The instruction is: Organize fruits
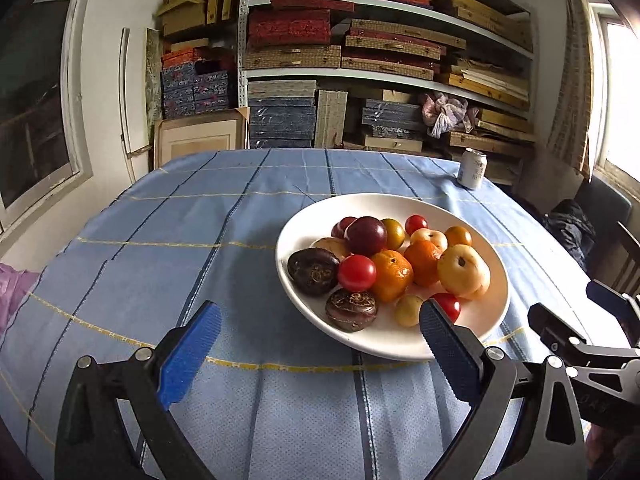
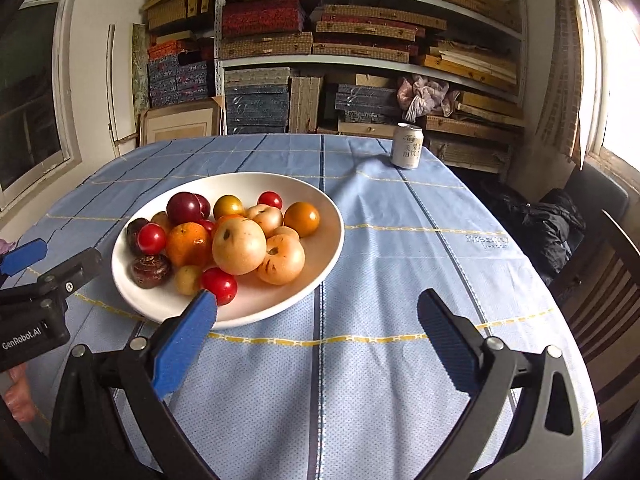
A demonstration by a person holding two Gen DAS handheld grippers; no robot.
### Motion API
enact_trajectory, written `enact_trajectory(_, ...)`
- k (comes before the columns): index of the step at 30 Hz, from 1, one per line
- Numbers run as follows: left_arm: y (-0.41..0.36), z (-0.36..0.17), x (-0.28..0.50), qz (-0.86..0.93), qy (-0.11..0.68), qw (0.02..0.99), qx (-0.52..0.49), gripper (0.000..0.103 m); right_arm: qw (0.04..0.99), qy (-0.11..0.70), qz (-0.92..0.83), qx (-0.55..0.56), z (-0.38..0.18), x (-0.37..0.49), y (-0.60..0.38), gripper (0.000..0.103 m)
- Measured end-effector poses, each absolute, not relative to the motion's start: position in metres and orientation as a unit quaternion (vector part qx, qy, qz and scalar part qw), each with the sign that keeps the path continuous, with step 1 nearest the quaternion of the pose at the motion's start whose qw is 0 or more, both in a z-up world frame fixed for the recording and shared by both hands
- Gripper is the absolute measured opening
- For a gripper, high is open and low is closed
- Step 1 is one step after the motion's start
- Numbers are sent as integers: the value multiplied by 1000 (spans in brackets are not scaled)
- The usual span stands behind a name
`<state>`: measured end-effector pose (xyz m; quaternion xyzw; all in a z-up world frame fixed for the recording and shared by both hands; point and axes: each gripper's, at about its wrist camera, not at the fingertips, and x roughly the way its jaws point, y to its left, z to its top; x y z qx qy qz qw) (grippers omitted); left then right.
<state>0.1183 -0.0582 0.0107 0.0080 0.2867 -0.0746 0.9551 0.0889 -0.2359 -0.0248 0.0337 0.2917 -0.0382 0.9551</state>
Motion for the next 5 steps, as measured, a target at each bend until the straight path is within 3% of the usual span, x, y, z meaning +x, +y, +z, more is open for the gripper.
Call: enact_trajectory(5, -63, 7, 118, -74, 300, 951, 29, 100, 955, 292, -42, 33, -27, 88, -236, 99)
